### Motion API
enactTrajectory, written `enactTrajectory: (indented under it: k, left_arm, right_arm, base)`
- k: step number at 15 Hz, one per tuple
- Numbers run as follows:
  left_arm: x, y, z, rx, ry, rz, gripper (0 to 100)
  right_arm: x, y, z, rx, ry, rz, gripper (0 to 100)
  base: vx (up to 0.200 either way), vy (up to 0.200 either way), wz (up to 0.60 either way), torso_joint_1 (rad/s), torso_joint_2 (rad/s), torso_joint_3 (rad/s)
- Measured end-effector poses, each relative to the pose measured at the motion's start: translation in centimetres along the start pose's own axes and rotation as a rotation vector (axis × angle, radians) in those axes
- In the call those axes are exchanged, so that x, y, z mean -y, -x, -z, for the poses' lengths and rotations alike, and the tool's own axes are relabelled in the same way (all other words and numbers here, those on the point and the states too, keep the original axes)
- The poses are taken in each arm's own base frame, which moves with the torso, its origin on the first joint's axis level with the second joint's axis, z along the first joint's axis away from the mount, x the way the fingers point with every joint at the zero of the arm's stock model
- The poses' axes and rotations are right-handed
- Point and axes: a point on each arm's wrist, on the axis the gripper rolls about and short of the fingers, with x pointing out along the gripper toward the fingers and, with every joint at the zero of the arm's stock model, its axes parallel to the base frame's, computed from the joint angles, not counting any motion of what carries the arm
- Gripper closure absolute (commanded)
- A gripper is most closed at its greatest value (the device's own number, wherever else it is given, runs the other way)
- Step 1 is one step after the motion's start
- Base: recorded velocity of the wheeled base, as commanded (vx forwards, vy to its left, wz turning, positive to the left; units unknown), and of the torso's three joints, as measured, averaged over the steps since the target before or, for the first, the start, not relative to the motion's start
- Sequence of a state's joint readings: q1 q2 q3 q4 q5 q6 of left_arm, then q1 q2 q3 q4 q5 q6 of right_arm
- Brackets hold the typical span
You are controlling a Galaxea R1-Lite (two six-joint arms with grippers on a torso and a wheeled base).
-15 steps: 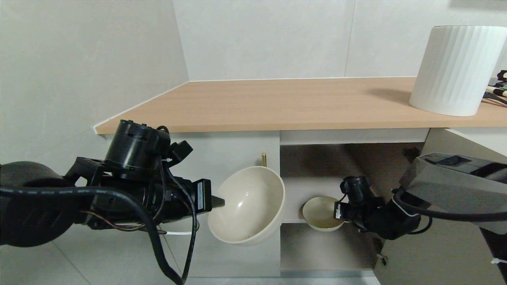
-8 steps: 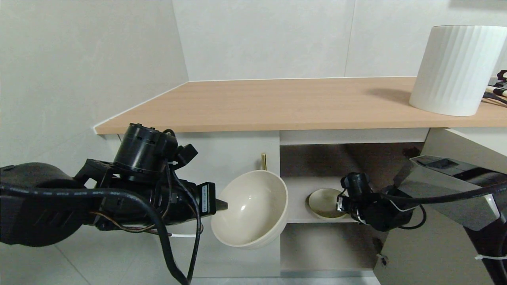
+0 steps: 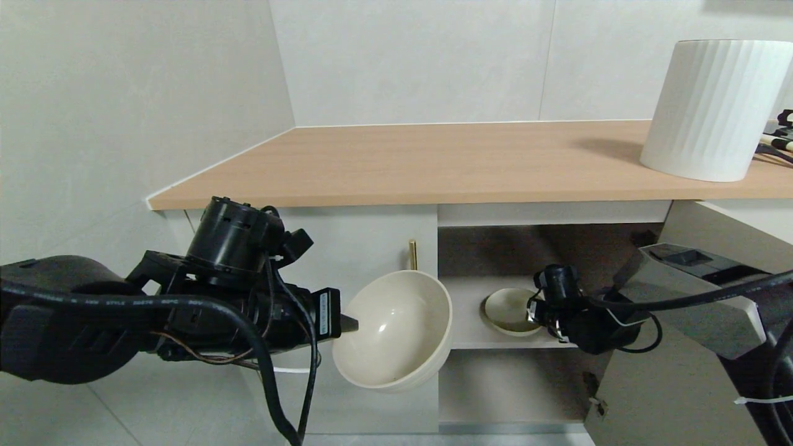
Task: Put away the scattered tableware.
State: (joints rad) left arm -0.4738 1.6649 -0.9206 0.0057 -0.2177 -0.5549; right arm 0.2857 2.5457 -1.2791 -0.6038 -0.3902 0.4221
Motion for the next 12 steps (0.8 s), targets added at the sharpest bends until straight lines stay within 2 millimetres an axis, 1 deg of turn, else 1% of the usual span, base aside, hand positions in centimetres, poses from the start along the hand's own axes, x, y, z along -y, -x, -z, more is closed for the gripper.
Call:
enactTrajectory:
  k: [2,3,7,9,10,12]
  left_arm:
    - [0.0,-0.1,0.0,-0.003,0.000,-0.002,100]
    - [0.0,-0.2,0.0,-0.004,0.001,-0.002,100]
    - [0.0,-0.3,0.0,-0.008,-0.001,-0.002,100]
    - [0.1,-0.6,0.0,-0.008,-0.005,-0.009,100]
    - [0.2,-1.0,0.0,0.010,-0.010,-0.022,100]
    - [0.3,-2.0,0.1,0.033,-0.022,-0.063,100]
  right_arm:
    - [-0.1,-0.2,0.0,0.003,-0.002,-0.001,100]
    - [-0.1,-0.2,-0.1,0.005,-0.003,-0.002,0]
    - [0.0,-0.4,-0.4,0.015,-0.022,0.000,0]
    - [0.1,-0.1,-0.6,0.009,-0.028,0.004,0]
    - [0.2,0.4,-0.8,-0.007,-0.033,0.009,0]
    - [0.2,2.4,-1.4,-0.050,-0.033,-0.006,0]
  base:
    - [0.000,0.000,0.00,0.000,0.00,0.000]
    - [0.000,0.000,0.00,0.000,0.00,0.000]
    - [0.000,0.000,0.00,0.000,0.00,0.000]
    - [0.000,0.000,0.00,0.000,0.00,0.000]
    - [0.000,0.000,0.00,0.000,0.00,0.000]
    - [0.000,0.000,0.00,0.000,0.00,0.000]
